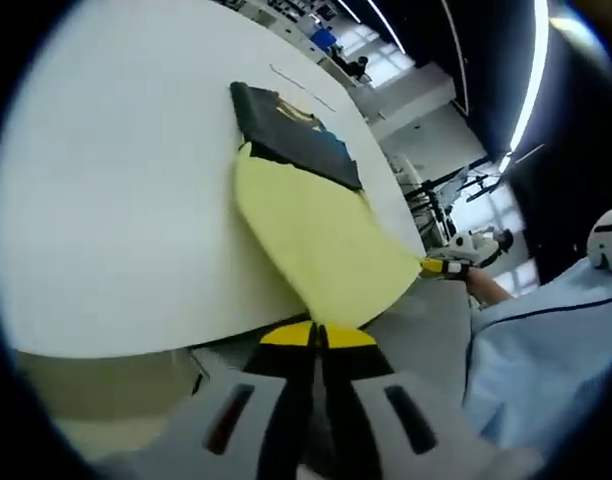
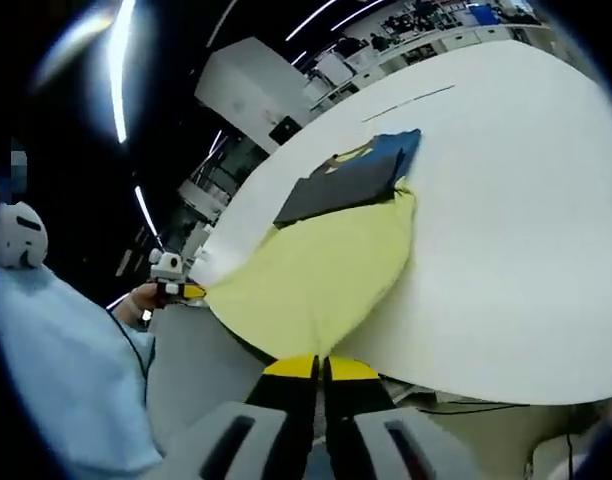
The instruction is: Fold the garment on the visible template until the final outline fits inside the template.
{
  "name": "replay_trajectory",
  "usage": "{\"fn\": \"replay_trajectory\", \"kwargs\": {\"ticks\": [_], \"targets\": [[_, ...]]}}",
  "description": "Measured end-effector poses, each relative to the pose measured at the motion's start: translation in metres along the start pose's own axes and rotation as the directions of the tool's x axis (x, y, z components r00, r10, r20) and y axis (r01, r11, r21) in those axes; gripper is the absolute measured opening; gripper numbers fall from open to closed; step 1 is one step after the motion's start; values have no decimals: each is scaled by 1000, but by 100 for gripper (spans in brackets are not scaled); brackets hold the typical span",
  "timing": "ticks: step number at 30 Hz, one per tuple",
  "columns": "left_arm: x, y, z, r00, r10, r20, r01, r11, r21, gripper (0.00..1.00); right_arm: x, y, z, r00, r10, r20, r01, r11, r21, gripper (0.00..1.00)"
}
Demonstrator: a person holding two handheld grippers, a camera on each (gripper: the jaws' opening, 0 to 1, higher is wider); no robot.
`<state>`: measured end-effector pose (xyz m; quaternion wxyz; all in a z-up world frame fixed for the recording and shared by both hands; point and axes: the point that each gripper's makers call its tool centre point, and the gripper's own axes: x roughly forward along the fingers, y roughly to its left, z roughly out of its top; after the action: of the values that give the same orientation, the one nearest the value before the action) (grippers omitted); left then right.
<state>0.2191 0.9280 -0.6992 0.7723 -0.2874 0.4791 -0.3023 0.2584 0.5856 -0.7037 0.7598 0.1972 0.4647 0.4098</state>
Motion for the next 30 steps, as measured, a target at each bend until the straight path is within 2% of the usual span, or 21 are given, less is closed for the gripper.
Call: {"fn": "replay_trajectory", "kwargs": {"ticks": [5, 7, 10, 11, 12, 13, 14, 16, 17, 20, 21, 23, 24, 26, 27, 30], "targets": [[4, 6, 5, 1000, 0, 12, 0, 1000, -18, 0, 5, 5, 3, 1000, 2, -9, -2, 1000, -2, 0], [3, 3, 13, 1000, -4, 18, 4, 1000, 4, 0, 6, 9, 9, 1000, 5, -2, -5, 1000, -6, 0], [0, -3, 34, 998, -26, 52, 24, 999, 34, 0, 5, 15, 24, 999, 26, 34, -27, 1000, 4, 0], [-1, -5, 42, 997, -35, 67, 32, 999, 44, 0, 5, 20, 37, 995, 58, 77, -61, 997, 37, 0], [-3, -7, 52, 996, -47, 81, 42, 997, 59, 0, 5, 21, 44, 993, 73, 97, -77, 996, 43, 0], [-3, -7, 56, 995, -49, 87, 43, 997, 65, 0, 4, 23, 55, 988, 89, 126, -95, 994, 46, 0], [-3, -6, 71, 992, -52, 114, 43, 996, 84, 0, 5, 24, 63, 986, 96, 139, -103, 994, 43, 0], [-1, -6, 90, 987, -65, 148, 52, 995, 90, 0, 7, 23, 80, 982, 102, 159, -109, 993, 36, 0], [0, -6, 107, 978, -85, 189, 67, 993, 100, 0, 8, 22, 88, 981, 102, 167, -108, 994, 27, 0], [2, -5, 139, 964, -112, 241, 87, 990, 110, 0, 13, 17, 118, 977, 96, 190, -94, 995, -20, 0], [3, 1, 152, 961, -101, 256, 76, 992, 105, 0, 14, 14, 125, 976, 93, 196, -90, 996, -24, 0], [5, 6, 173, 952, -97, 289, 53, 986, 156, 0, 16, 9, 148, 969, 101, 227, -95, 995, -38, 0], [8, 7, 185, 947, -105, 302, 65, 988, 139, 0, 17, 7, 158, 965, 102, 244, -96, 995, -36, 0], [15, 13, 205, 941, -113, 320, 66, 986, 153, 0, 22, -1, 182, 953, 110, 283, -108, 994, -20, 0], [19, 17, 211, 942, -105, 320, 60, 987, 146, 0, 25, -9, 196, 947, 100, 304, -105, 994, 2, 0], [35, 12, 232, 932, -121, 341, 73, 986, 149, 0, 32, -23, 225, 937, 89, 337, -97, 995, 6, 0]]}}
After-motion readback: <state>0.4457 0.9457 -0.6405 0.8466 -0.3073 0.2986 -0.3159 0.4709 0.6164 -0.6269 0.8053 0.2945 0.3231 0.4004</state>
